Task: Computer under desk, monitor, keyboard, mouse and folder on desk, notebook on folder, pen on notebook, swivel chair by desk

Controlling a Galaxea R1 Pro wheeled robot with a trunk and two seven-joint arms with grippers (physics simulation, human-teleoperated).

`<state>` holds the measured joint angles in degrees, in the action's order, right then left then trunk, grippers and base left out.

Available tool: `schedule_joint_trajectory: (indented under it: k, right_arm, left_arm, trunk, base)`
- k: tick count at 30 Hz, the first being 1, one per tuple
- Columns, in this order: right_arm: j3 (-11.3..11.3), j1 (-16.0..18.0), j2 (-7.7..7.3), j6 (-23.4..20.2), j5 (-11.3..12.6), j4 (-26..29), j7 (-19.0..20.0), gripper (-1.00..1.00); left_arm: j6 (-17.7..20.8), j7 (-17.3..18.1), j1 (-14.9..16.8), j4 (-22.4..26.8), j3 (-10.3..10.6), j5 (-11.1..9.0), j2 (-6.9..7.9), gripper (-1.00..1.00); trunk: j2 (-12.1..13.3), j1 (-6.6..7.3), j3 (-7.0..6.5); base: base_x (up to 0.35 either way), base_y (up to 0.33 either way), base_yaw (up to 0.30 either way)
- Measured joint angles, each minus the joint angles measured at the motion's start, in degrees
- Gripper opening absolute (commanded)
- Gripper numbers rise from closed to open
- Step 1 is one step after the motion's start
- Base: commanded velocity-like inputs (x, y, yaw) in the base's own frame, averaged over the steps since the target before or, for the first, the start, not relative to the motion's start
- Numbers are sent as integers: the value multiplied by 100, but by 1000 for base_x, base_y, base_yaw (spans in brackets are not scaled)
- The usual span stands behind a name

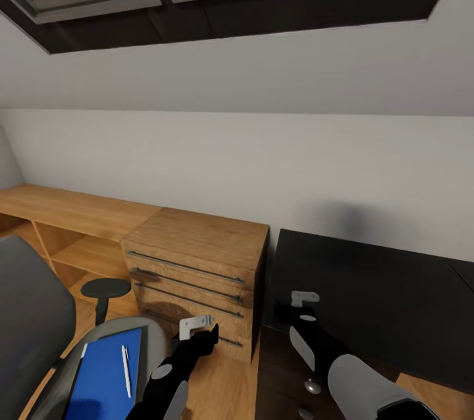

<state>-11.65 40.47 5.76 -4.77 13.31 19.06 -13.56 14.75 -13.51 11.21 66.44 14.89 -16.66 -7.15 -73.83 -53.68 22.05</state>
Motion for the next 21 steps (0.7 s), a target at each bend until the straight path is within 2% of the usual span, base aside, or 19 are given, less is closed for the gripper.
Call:
schedule_joint_trajectory:
  k: [7,13,17,20,21]
  right_arm:
    - [6,-4,-6,25,-7,42,3,100]
    - [13,-38,-28,293,-16,514,-15,100]
    - [14,-214,-42,303,-10,1056,-22,100]
    - [5,-524,-48,167,2,1657,-33,100]
    - [2,-868,-53,-200,-1,2407,-42,100]
  left_arm:
    - [0,-8,0,-11,16,9,-4,100]
    - [0,-8,0,-32,26,4,-8,100]
    - [0,-9,0,-34,27,9,-8,100]
    - [0,-9,0,-35,27,10,-8,100]
    - [0,-9,0,-35,27,11,-8,100]
  trunk:
    - [281,154,-126]
    - [522,286,-234]
    - [682,374,-305]
    - [803,440,-359]
    - [842,462,-377]
  base:
    - [0,0,0]
    - [0,0,0]
    - [0,0,0]
    - [0,0,0]
    - [0,0,0]
